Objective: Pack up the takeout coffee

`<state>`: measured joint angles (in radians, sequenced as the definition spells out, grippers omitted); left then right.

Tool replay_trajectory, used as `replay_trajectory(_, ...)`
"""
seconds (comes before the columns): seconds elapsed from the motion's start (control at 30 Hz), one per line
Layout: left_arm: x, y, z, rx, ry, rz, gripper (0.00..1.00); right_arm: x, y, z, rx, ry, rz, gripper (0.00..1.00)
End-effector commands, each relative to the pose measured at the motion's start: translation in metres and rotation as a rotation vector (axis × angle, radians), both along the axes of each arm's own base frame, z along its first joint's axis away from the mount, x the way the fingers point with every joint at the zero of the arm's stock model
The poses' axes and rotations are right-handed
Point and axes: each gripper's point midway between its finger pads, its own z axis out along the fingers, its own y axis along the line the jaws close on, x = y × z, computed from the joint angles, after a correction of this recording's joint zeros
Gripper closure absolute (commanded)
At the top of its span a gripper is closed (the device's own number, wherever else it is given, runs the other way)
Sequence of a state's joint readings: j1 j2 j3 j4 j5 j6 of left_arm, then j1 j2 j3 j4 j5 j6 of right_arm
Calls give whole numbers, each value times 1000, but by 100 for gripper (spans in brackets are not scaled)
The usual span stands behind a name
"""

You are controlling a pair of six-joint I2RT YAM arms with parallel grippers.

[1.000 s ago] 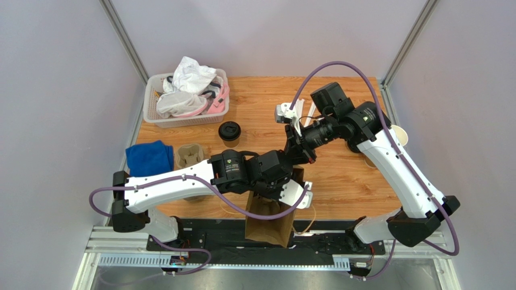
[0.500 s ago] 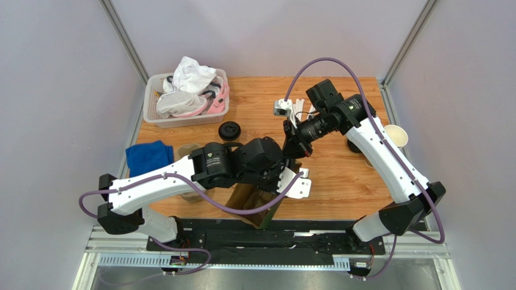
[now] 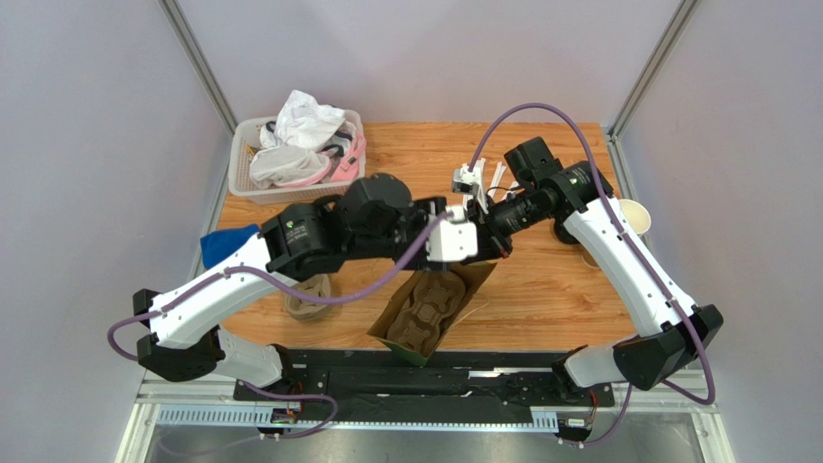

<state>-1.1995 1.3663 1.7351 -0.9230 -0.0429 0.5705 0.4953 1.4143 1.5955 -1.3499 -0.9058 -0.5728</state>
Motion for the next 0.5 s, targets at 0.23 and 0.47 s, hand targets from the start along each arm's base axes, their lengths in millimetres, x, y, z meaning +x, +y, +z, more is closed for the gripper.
replay_trajectory(0.23, 58, 78, 104, -530, 165, 323, 6, -4, -20, 7, -71, -99, -67, 100)
replay_trajectory(0.47, 104, 125, 5, -398, 423, 623, 2, 8, -23, 17, -74, -167, -145, 100)
